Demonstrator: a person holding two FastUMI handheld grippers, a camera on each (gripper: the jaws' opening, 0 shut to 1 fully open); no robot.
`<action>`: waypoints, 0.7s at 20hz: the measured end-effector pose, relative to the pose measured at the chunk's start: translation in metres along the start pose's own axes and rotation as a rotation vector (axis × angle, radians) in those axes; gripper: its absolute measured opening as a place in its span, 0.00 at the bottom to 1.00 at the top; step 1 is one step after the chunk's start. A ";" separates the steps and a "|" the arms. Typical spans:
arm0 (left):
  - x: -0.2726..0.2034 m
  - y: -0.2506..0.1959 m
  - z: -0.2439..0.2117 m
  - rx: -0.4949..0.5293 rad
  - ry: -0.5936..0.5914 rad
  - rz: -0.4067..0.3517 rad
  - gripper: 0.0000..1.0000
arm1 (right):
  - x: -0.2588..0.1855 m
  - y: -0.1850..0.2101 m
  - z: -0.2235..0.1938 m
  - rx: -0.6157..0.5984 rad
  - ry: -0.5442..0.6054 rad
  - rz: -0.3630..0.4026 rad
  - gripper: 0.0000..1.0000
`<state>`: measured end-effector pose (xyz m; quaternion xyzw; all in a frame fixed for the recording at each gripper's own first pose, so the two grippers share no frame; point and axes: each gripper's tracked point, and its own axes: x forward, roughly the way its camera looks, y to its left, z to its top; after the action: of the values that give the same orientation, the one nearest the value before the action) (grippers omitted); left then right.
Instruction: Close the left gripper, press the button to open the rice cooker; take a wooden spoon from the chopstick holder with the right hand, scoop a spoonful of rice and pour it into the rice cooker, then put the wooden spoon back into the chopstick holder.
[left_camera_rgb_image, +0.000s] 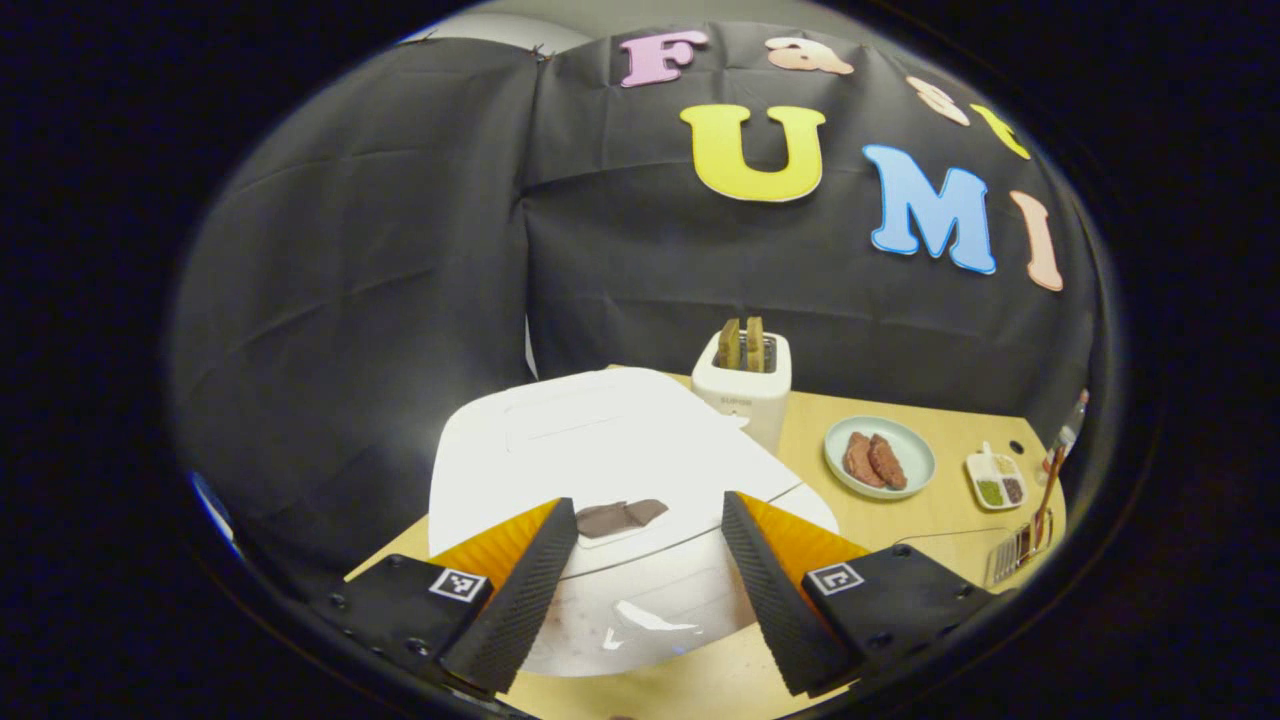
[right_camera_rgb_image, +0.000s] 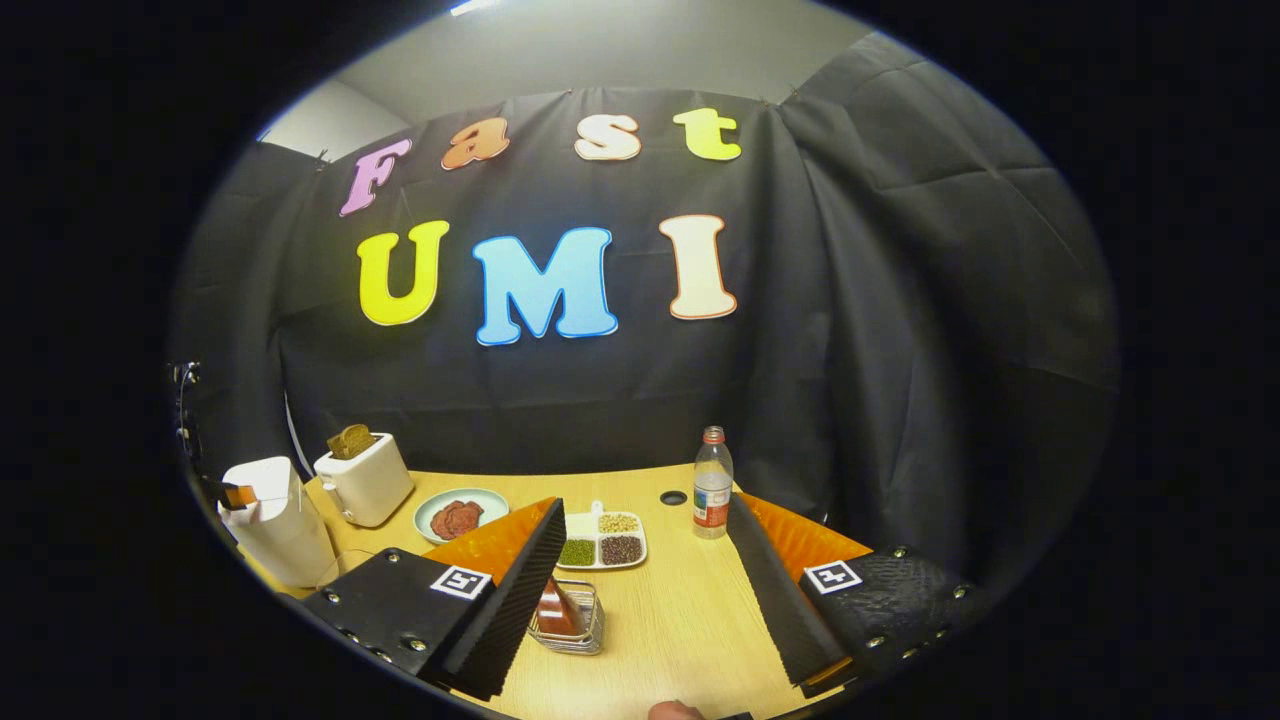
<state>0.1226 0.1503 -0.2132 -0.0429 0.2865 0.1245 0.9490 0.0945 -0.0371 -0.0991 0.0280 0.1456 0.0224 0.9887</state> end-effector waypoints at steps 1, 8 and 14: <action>-0.007 0.001 0.010 0.004 -0.033 -0.002 1.00 | -0.001 0.005 0.005 -0.001 -0.009 0.010 0.98; -0.093 -0.017 0.075 0.056 -0.309 -0.061 1.00 | -0.023 0.050 0.046 -0.025 -0.111 0.091 0.98; -0.169 -0.042 0.113 0.037 -0.518 -0.147 1.00 | -0.045 0.081 0.063 -0.093 -0.232 0.128 0.98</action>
<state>0.0580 0.0916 -0.0251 -0.0128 0.0325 0.0566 0.9978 0.0666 0.0382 -0.0207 -0.0061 0.0272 0.0888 0.9957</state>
